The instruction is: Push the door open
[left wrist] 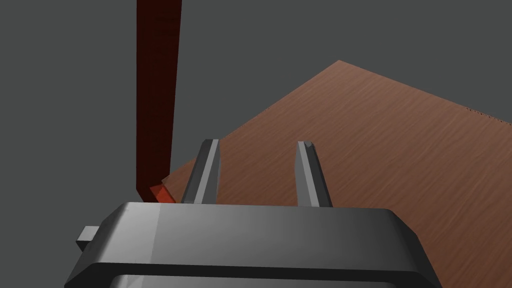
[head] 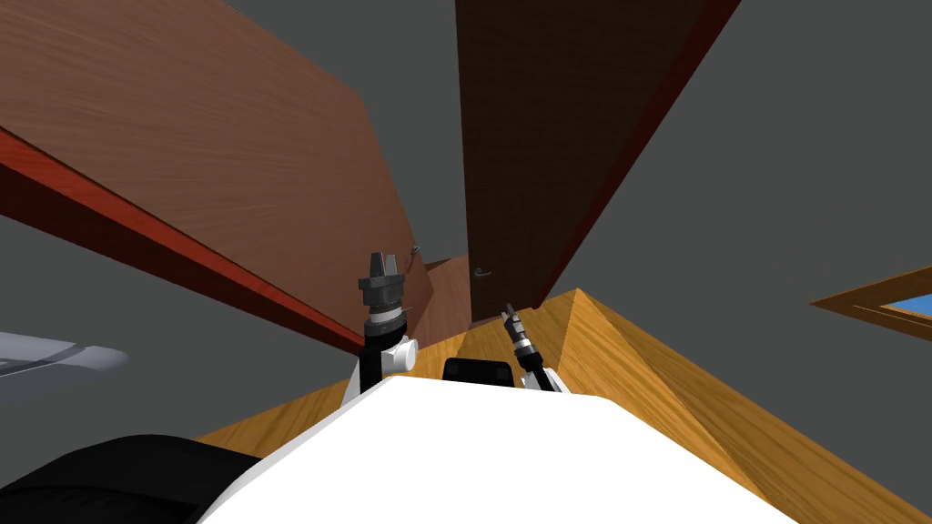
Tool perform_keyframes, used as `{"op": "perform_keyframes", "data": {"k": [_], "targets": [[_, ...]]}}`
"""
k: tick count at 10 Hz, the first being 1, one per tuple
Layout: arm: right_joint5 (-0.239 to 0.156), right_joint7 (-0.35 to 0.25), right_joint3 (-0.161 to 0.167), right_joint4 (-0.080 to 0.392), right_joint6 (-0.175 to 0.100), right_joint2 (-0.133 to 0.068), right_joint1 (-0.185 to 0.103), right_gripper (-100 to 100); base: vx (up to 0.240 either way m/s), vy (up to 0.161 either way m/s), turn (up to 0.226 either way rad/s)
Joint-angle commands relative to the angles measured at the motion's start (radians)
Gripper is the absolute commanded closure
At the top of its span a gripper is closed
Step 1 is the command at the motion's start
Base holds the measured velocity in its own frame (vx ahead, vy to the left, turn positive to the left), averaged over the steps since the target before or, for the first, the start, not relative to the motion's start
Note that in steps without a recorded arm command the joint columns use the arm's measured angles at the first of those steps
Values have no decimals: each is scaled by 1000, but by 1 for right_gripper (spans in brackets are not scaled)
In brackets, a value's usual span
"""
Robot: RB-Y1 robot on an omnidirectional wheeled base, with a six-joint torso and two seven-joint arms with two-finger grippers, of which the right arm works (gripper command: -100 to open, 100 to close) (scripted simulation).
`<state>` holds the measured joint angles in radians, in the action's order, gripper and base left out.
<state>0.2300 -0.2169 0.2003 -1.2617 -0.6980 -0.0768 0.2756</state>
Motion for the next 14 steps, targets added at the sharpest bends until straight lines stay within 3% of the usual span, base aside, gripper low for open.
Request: {"op": "perform_keyframes", "data": {"k": [1, 8, 10, 14], "targets": [[7, -5, 9, 33, -14, -4, -5, -100, 96, -33, 5], [41, -12, 49, 173, -60, -3, -39, -100, 113, -36, 6], [47, -14, 56, 201, -69, -2, -46, -100, 127, -20, 3], [40, -4, 47, 211, -66, 3, -59, -100, 129, 36, 18]]}}
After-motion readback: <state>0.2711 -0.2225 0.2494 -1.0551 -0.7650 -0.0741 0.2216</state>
